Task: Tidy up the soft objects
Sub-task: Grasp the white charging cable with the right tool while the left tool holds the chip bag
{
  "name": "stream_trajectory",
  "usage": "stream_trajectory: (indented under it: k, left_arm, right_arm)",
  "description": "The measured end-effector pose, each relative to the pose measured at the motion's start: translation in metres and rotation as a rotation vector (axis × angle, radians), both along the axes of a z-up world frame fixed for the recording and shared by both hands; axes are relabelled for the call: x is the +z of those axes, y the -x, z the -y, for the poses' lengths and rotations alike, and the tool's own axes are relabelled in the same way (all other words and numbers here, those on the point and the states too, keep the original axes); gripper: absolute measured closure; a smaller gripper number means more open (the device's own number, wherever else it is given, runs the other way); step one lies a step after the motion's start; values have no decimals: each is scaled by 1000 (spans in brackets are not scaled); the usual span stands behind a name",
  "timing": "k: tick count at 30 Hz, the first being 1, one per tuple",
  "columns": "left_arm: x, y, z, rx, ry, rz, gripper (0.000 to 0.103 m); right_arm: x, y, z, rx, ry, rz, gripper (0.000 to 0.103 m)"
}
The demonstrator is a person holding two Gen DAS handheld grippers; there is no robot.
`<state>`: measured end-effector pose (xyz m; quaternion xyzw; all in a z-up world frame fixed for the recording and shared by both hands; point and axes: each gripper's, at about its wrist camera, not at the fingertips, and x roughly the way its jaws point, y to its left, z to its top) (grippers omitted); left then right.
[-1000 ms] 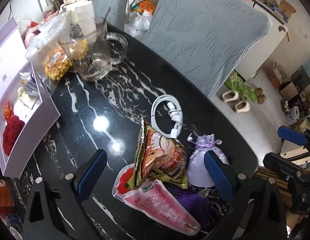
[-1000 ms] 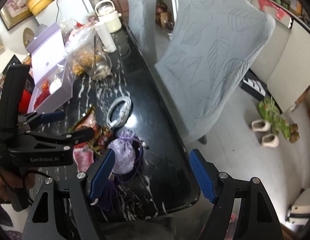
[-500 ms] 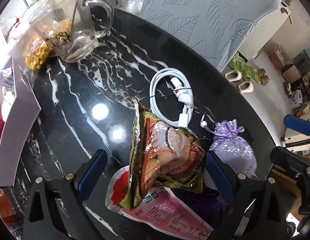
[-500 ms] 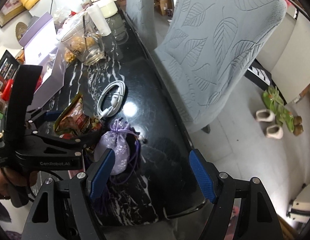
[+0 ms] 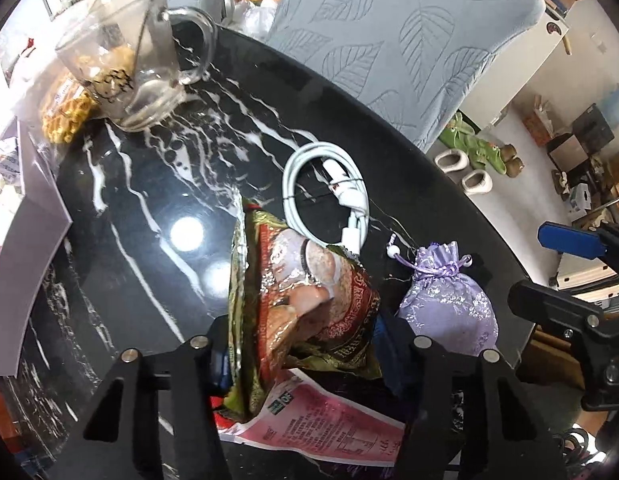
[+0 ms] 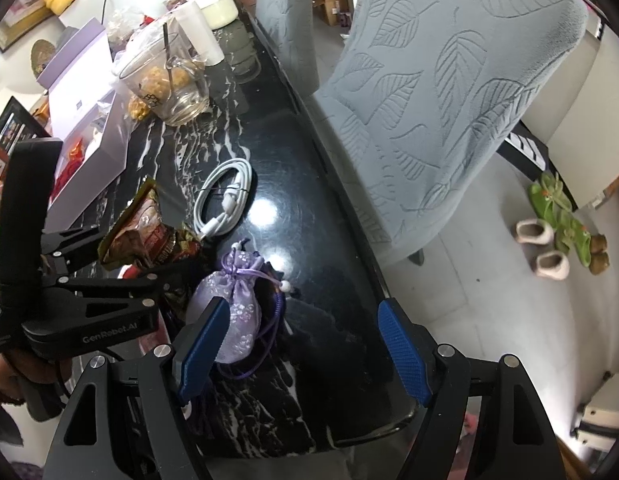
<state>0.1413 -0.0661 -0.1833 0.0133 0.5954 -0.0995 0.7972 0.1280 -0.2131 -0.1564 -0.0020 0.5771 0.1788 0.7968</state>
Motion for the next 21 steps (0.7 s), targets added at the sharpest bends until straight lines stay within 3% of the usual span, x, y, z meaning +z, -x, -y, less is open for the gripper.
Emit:
stream_trajectory:
  k: [9,21]
  left_arm:
    - [29,7,-25,47,18,77,49]
    - [48,14,-73,169,10,103,49]
  right_arm:
    - [4,0,-11,26,-15,13,26]
    - [-3,-24,-54,106,-28,17,26]
